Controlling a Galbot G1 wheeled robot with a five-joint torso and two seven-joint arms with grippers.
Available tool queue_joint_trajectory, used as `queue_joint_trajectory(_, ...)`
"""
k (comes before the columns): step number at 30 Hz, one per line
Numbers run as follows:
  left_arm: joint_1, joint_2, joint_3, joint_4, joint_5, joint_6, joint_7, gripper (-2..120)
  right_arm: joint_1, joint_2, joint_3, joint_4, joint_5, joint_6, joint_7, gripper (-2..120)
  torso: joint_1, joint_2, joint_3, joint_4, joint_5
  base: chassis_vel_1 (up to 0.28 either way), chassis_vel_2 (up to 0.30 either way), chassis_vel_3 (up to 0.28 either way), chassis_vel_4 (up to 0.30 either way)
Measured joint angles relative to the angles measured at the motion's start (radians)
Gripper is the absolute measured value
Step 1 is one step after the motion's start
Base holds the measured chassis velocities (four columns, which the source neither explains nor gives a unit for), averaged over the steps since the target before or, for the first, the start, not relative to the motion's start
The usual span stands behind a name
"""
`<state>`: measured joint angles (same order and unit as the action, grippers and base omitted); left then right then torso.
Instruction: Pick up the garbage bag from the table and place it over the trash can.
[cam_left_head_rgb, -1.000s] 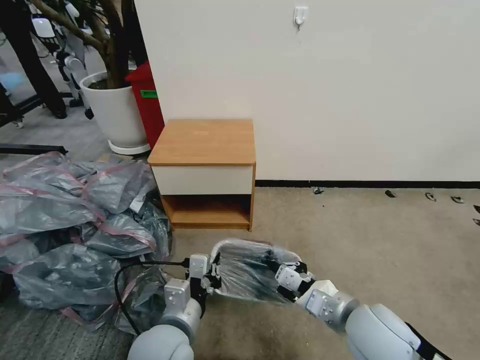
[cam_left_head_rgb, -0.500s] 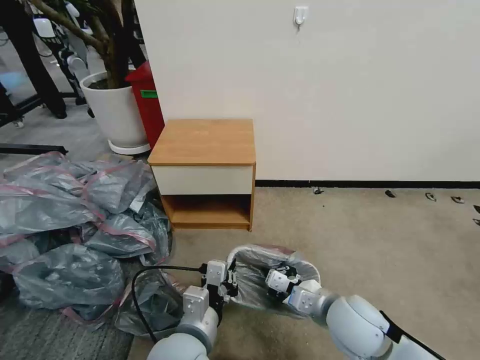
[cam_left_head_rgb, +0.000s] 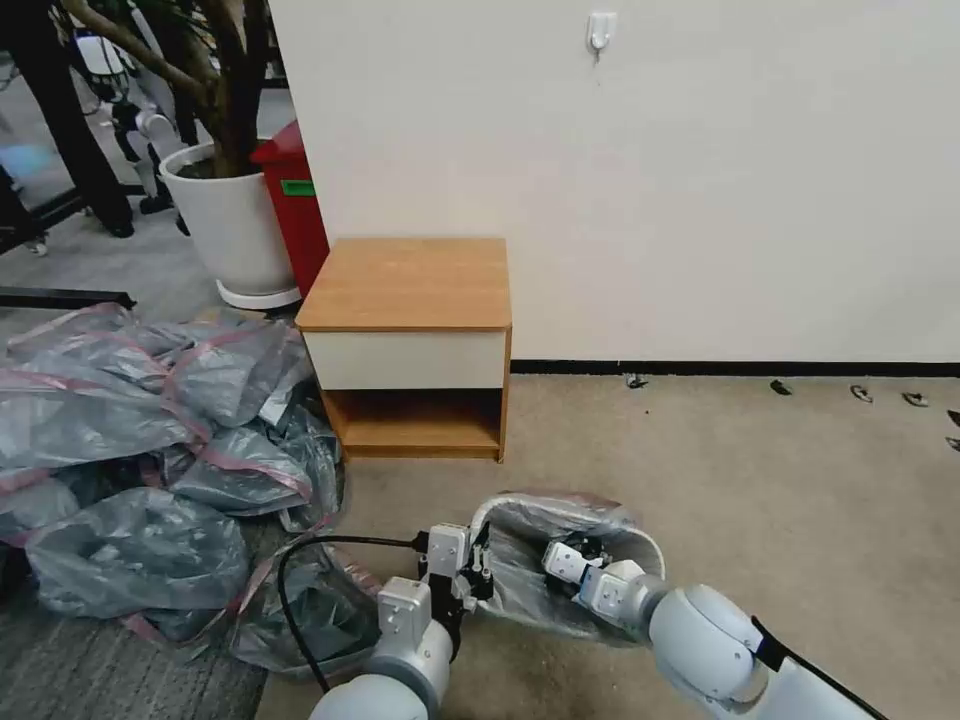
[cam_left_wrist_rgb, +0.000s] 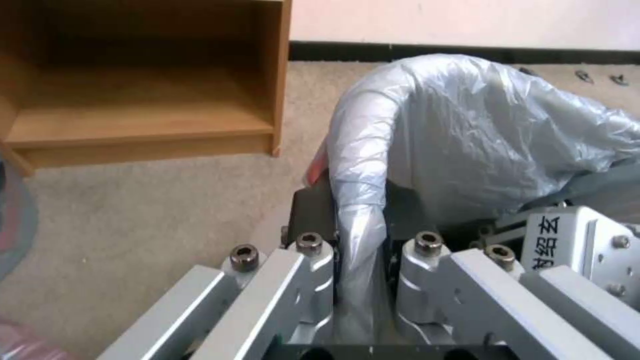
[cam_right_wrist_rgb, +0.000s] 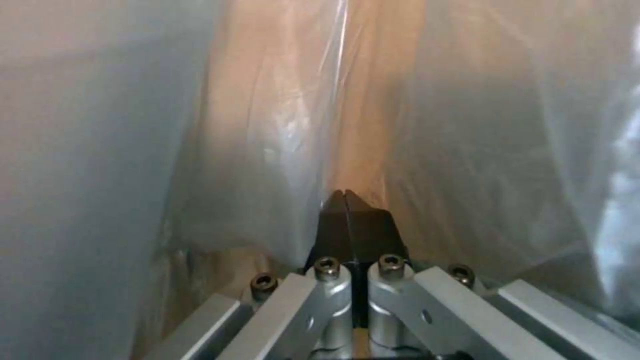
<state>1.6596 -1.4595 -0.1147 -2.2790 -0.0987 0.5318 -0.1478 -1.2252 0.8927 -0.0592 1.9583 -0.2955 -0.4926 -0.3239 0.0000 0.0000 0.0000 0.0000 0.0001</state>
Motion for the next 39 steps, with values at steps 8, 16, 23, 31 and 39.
queue_joint_trajectory(8, -0.01, -0.002, -0.031, 0.018, -0.039, 0.014, -0.021, 9, -0.048, -0.007, 0.049, 0.059, 0.004, 0.021, -0.002, 0, 0.0, 0.0, 0.0, 0.0, 0.0, 0.0, 0.0, 0.0, 0.0)
queue_joint_trajectory(16, -0.043, -0.002, -0.118, 0.051, -0.16, 0.054, -0.078, 8, -0.152, -0.048, 0.149, 0.222, 0.057, 0.056, -0.003, 0, 0.0, 0.0, 0.0, -0.0001, -0.0002, 0.0, 0.0, 0.0, 0.0)
queue_joint_trajectory(23, -0.069, 0.003, -0.198, 0.049, -0.348, 0.114, -0.149, 8, -0.223, -0.018, 0.246, 0.315, 0.175, 0.147, 0.02, 0, 0.0, 0.0, 0.0, 0.0001, -0.0003, 0.0, 0.0, 0.0, 0.0)
queue_joint_trajectory(31, -0.096, 0.043, -0.289, 0.031, -0.667, 0.164, -0.174, 8, -0.32, 0.17, 0.367, 0.384, 0.332, 0.302, 0.093, 25, 0.0, 0.0, 0.0, -0.0003, -0.0001, 0.0, 0.0, 0.0, 0.0)
queue_joint_trajectory(39, -0.097, 0.077, -0.301, 0.08, -0.719, 0.206, -0.157, 8, -0.366, 0.26, 0.42, 0.314, 0.375, 0.392, 0.093, 53, 0.0, 0.0, 0.0, 0.0, -0.0002, 0.0, 0.0, 0.0, 0.0)
